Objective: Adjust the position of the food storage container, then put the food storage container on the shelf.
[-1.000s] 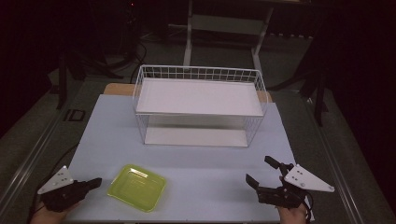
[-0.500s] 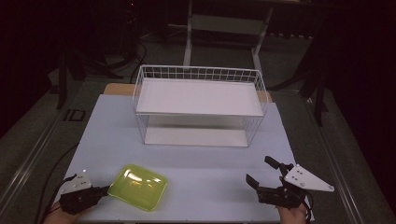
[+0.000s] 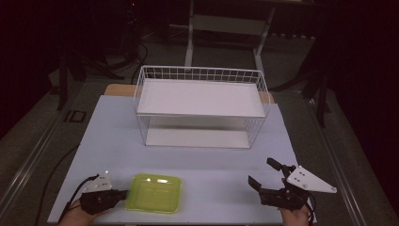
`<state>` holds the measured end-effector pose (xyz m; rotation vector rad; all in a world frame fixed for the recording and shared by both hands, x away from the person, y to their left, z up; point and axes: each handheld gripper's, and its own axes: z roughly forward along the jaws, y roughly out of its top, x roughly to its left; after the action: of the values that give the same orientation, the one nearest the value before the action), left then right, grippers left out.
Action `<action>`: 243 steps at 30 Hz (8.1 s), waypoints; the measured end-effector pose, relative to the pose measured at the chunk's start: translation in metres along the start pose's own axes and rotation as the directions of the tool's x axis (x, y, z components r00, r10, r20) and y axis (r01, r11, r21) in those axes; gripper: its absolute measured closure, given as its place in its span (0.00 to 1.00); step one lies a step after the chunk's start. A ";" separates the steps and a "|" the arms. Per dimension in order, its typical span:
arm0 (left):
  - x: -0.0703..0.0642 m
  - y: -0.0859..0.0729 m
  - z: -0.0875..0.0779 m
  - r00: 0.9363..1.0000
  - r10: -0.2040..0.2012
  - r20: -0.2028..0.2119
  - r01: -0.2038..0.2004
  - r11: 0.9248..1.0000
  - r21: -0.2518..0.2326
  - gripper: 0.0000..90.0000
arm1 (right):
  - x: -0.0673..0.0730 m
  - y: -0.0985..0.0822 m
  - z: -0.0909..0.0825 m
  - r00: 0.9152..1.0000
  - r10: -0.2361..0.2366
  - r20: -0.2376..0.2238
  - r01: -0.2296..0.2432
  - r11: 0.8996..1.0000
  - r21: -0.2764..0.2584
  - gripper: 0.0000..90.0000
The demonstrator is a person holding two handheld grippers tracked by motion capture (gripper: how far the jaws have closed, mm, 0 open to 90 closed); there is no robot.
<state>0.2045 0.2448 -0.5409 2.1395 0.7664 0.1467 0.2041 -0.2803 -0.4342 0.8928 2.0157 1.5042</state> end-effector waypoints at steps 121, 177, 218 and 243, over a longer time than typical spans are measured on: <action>-0.048 0.110 0.094 0.864 -0.477 0.162 0.477 0.878 0.041 0.24 | -0.005 -0.035 0.069 0.833 0.553 0.021 -0.483 0.707 0.516 0.27; -0.057 0.128 0.076 0.830 -0.555 0.060 0.557 0.830 -0.021 0.89 | 0.004 -0.013 0.085 0.820 0.572 0.032 -0.509 0.702 0.498 0.89; 0.026 0.159 0.106 0.869 -0.494 -0.024 0.478 0.852 -0.212 0.90 | -0.045 0.002 0.175 0.870 0.488 0.072 -0.478 0.799 0.364 0.87; 0.056 0.155 0.126 0.842 -0.538 -0.028 0.514 0.819 -0.256 0.86 | -0.053 -0.003 0.206 0.889 0.446 0.107 -0.456 0.837 0.303 0.82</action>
<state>0.3677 0.1190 -0.5143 1.6303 1.3055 0.0454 0.3833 -0.1851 -0.4974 1.6132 2.1623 1.3844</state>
